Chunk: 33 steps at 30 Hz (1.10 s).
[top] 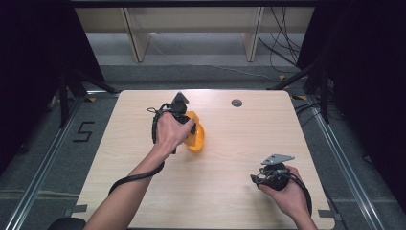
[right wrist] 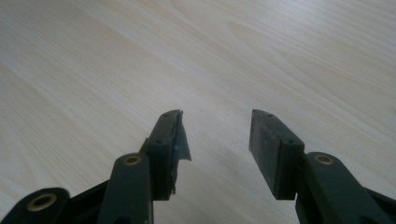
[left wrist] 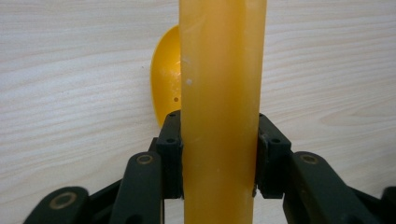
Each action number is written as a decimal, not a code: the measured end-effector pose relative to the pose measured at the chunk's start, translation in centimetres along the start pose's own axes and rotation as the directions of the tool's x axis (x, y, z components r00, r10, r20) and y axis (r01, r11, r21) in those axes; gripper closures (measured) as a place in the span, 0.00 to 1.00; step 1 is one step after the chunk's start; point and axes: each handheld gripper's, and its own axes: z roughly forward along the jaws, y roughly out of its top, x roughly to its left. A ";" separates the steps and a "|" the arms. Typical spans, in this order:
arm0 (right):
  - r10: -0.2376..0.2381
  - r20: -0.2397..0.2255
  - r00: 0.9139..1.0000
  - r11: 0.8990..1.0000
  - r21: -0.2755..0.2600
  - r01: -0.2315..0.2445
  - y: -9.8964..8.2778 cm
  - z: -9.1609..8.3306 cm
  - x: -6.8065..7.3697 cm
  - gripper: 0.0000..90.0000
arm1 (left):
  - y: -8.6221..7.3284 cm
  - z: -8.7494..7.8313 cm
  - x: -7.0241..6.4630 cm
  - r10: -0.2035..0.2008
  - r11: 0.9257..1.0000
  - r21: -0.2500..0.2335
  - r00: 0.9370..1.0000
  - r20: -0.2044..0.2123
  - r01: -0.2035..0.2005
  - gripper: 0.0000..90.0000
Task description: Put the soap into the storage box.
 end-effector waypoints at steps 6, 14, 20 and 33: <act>0.004 0.002 1.000 1.000 -0.001 -0.004 0.0 0.0 0.1 0.60 | 0.1 0.3 -0.2 -0.006 1.000 0.007 1.000 -0.007 0.006 0.68; -0.001 0.000 1.000 1.000 -0.001 0.001 0.0 0.0 0.0 0.60 | -0.1 0.9 -0.5 0.004 1.000 0.011 1.000 -0.023 -0.003 0.67; -0.001 -0.001 1.000 1.000 0.000 0.001 0.0 0.0 0.0 0.60 | 0.0 1.4 -0.4 0.002 1.000 0.022 0.999 -0.036 -0.001 0.67; 0.001 0.002 1.000 1.000 -0.003 -0.001 0.0 0.0 0.0 0.60 | -0.1 2.6 -0.1 0.009 0.999 0.045 0.998 -0.065 -0.006 0.67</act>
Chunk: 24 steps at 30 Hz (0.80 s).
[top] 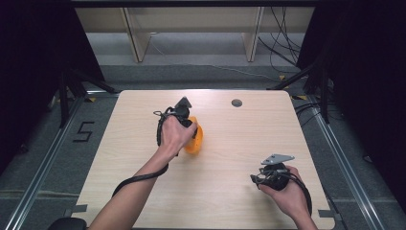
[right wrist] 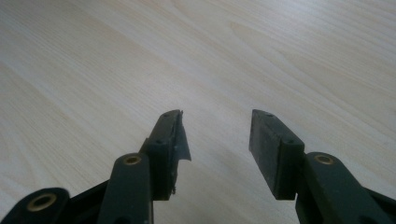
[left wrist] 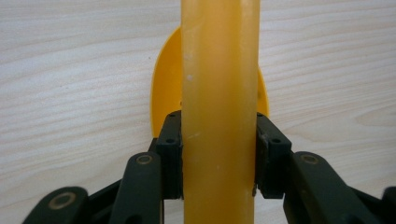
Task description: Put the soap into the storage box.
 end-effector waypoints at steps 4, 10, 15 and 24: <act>-0.002 -0.003 1.000 1.000 0.002 0.002 0.0 -0.1 -0.1 0.60 | 0.0 0.1 0.0 0.000 1.000 0.005 1.000 0.000 0.000 0.67; 0.001 -0.001 1.000 1.000 0.002 -0.001 0.0 0.0 0.0 0.60 | 0.0 0.2 0.0 0.007 1.000 0.001 1.000 -0.001 -0.007 0.67; 0.001 -0.001 1.000 1.000 0.007 -0.001 0.0 0.0 0.0 0.60 | 0.0 0.2 -0.1 0.010 1.000 -0.004 1.000 -0.005 -0.010 0.67; -0.001 -0.006 1.000 1.000 0.011 0.001 0.0 0.1 0.0 0.60 | 0.1 0.0 -0.2 0.053 0.998 -0.038 0.998 -0.022 -0.054 0.60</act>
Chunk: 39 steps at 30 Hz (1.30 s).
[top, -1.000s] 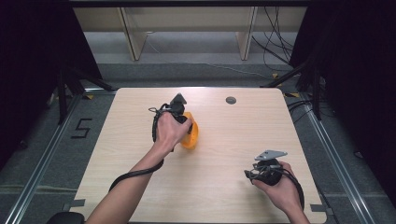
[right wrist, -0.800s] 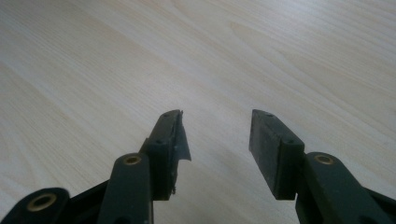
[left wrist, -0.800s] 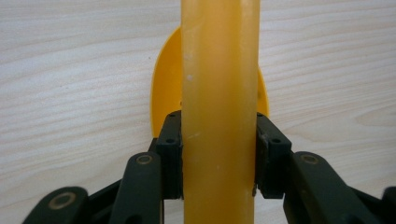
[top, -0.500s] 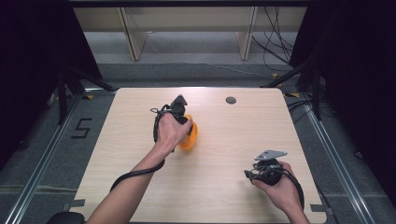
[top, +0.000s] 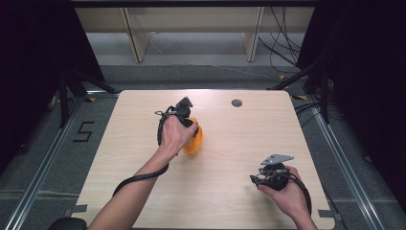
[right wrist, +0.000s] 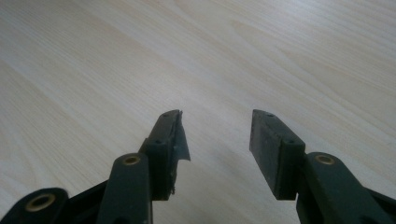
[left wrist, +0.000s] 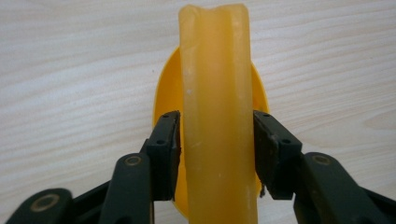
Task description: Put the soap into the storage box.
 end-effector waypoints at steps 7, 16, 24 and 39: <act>-0.021 0.001 1.000 1.000 -0.006 0.021 0.0 0.1 -0.1 0.59 | -0.2 -0.1 0.3 0.072 0.996 -0.051 0.997 0.017 -0.071 0.47; -0.018 0.001 1.000 1.000 -0.004 0.018 0.0 0.2 -0.1 0.59 | -0.3 -1.3 0.6 0.098 0.990 -0.105 0.995 0.023 -0.096 0.40; 0.009 -0.003 1.000 1.000 -0.001 -0.009 0.0 0.0 0.0 0.59 | -0.8 -3.4 0.9 0.084 0.987 -0.147 0.993 0.080 -0.071 0.39; 0.013 0.002 1.000 1.000 -0.015 -0.013 0.0 -0.1 0.0 0.58 | -5.8 -8.3 8.0 0.144 0.967 -0.238 0.960 0.239 -0.086 0.40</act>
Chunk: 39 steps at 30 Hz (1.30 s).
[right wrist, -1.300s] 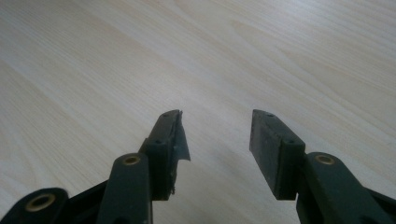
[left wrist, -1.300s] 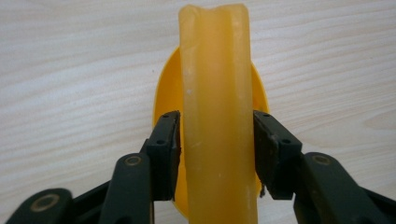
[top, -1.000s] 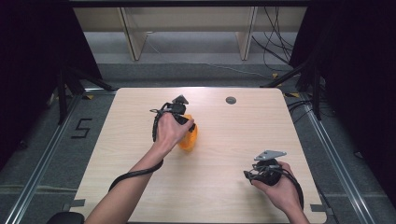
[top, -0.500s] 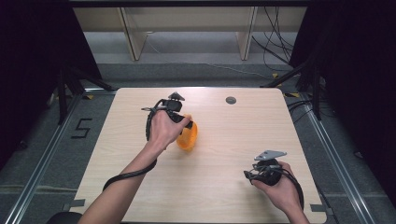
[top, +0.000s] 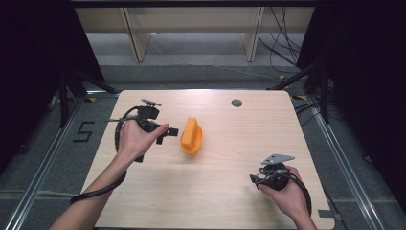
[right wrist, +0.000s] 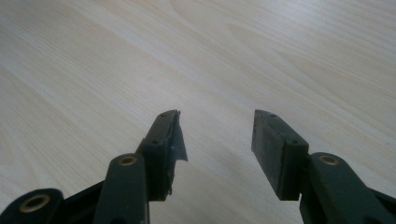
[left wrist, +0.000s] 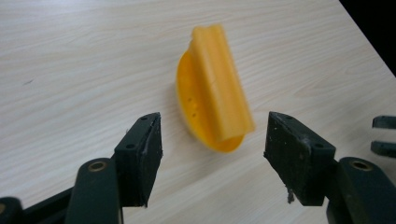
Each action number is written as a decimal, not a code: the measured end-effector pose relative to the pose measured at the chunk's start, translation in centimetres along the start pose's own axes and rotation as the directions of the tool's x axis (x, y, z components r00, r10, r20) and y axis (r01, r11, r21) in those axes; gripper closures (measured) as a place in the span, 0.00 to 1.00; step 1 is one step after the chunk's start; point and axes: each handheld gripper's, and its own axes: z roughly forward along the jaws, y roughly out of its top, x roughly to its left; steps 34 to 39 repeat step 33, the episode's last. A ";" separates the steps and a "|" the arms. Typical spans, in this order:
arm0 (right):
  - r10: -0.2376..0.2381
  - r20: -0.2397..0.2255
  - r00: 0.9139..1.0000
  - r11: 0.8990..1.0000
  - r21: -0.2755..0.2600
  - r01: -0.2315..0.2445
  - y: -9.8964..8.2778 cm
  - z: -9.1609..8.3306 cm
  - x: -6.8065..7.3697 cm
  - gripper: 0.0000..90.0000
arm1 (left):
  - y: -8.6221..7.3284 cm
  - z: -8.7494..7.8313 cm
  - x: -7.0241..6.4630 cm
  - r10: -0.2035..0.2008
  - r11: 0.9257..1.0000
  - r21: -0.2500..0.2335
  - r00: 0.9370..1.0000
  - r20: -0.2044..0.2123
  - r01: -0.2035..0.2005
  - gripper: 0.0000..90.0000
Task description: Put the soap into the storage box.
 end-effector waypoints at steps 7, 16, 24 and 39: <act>0.009 0.006 1.000 1.000 -0.005 -0.009 0.0 0.0 0.1 0.57 | -3.4 -1.8 3.7 -0.004 1.000 0.012 1.000 -0.031 0.004 0.40; 0.013 0.010 1.000 1.000 -0.004 -0.013 0.0 0.0 -0.1 0.57 | -8.1 -2.5 8.1 0.048 0.998 -0.026 0.990 -0.133 -0.052 0.40; 0.017 0.014 1.000 1.000 -0.007 -0.017 0.0 0.0 0.0 0.57 | -13.4 -3.2 10.1 -0.003 0.994 -0.109 0.997 -0.075 -0.005 0.40; 0.018 0.006 1.000 1.000 -0.016 -0.018 0.1 -0.1 0.1 0.57 | -15.0 -2.7 9.8 0.005 0.997 -0.076 0.998 -0.061 -0.010 0.32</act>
